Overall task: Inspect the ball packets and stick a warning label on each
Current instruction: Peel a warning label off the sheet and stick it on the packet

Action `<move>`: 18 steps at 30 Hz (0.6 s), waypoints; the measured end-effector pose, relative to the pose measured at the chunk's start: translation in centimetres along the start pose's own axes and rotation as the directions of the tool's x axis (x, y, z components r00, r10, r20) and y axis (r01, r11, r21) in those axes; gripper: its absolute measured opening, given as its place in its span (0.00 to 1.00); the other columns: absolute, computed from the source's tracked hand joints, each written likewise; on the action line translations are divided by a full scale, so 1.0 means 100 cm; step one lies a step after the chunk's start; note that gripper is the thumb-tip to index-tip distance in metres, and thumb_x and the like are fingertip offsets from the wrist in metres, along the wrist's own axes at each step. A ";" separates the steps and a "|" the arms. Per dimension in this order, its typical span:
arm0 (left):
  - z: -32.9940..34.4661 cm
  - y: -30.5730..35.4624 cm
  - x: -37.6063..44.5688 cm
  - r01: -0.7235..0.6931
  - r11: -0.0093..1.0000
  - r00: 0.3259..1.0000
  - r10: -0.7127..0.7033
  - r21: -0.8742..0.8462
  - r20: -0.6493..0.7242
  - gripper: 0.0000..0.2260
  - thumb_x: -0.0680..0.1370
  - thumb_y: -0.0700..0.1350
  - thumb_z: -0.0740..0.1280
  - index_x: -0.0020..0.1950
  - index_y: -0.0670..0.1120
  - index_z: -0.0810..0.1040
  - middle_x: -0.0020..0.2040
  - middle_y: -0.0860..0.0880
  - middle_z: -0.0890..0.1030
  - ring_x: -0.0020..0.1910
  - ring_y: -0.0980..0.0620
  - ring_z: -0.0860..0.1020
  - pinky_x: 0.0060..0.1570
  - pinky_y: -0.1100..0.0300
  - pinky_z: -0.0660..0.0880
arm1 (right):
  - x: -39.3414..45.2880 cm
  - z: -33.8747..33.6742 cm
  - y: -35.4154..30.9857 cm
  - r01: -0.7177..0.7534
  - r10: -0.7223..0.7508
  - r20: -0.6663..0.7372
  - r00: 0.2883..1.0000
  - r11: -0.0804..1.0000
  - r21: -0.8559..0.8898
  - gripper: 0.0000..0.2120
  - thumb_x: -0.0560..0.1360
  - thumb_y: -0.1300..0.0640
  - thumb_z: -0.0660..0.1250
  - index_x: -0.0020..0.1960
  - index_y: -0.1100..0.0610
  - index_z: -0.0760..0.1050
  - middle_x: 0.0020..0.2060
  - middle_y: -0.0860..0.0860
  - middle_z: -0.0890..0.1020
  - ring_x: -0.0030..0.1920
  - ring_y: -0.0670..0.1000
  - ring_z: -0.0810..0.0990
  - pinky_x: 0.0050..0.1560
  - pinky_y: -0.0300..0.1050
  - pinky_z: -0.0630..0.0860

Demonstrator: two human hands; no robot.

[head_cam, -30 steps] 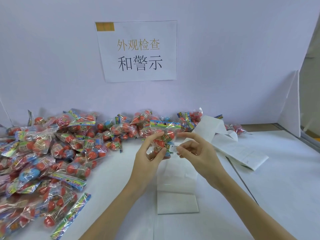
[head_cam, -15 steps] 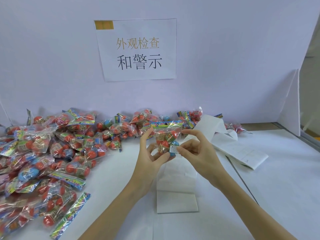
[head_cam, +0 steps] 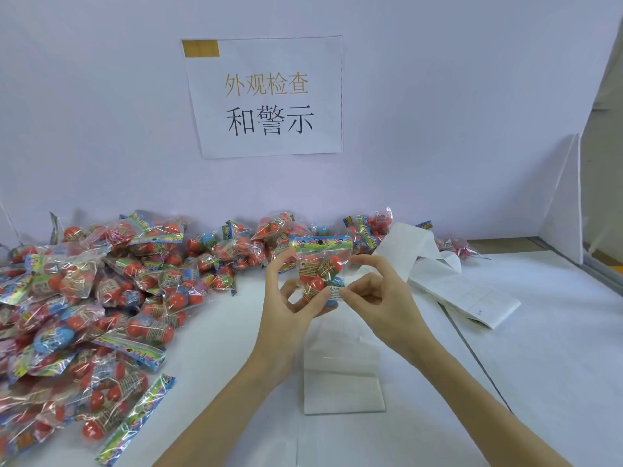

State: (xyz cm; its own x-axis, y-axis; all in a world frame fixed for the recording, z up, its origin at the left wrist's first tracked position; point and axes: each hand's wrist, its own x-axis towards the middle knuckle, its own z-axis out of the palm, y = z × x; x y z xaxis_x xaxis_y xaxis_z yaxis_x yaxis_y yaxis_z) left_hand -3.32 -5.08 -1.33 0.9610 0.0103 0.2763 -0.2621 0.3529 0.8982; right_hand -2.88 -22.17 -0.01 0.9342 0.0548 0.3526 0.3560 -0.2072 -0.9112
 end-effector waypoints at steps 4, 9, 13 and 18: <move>-0.001 0.004 0.004 0.025 0.995 1.000 -0.027 -0.100 -0.012 0.43 0.73 0.31 0.77 0.74 0.69 0.67 0.58 0.42 0.84 0.56 0.35 0.85 0.53 0.45 0.84 | 0.002 -0.001 0.001 -0.056 0.050 -0.066 0.997 0.994 -0.093 0.17 0.76 0.52 0.76 0.62 0.46 0.76 0.36 0.47 0.82 0.39 0.44 0.82 0.45 0.35 0.79; -0.006 0.001 0.009 0.150 0.978 0.986 -0.159 -0.143 -0.051 0.45 0.68 0.37 0.80 0.76 0.65 0.64 0.51 0.47 0.87 0.53 0.44 0.86 0.57 0.52 0.81 | 0.000 0.000 -0.004 -0.301 0.279 0.117 0.953 0.913 0.275 0.10 0.78 0.53 0.74 0.59 0.54 0.83 0.44 0.51 0.88 0.48 0.52 0.87 0.50 0.41 0.83; -0.008 0.001 0.009 0.198 0.980 0.979 -0.199 -0.033 -0.051 0.40 0.65 0.46 0.81 0.75 0.53 0.69 0.47 0.43 0.82 0.47 0.49 0.84 0.61 0.53 0.76 | -0.001 0.003 -0.006 -0.333 0.309 0.124 0.943 0.870 0.363 0.12 0.78 0.56 0.73 0.56 0.64 0.80 0.48 0.58 0.87 0.48 0.53 0.88 0.50 0.41 0.83; -0.006 0.000 0.007 0.184 0.982 0.980 -0.179 0.051 -0.088 0.32 0.69 0.45 0.81 0.69 0.56 0.72 0.43 0.46 0.82 0.49 0.47 0.84 0.50 0.62 0.79 | -0.002 0.005 -0.005 -0.327 0.296 0.137 0.945 0.855 0.403 0.09 0.83 0.58 0.67 0.58 0.63 0.79 0.47 0.55 0.88 0.50 0.53 0.87 0.51 0.42 0.83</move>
State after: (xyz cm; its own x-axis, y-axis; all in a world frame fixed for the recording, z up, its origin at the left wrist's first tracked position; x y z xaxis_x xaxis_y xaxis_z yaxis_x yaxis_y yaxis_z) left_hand -2.62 -4.53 -1.34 0.9964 0.0296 0.0794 -0.0846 0.3009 0.9499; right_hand -3.25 -21.59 0.31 0.9916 0.1245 0.0338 0.0085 0.1987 -0.9800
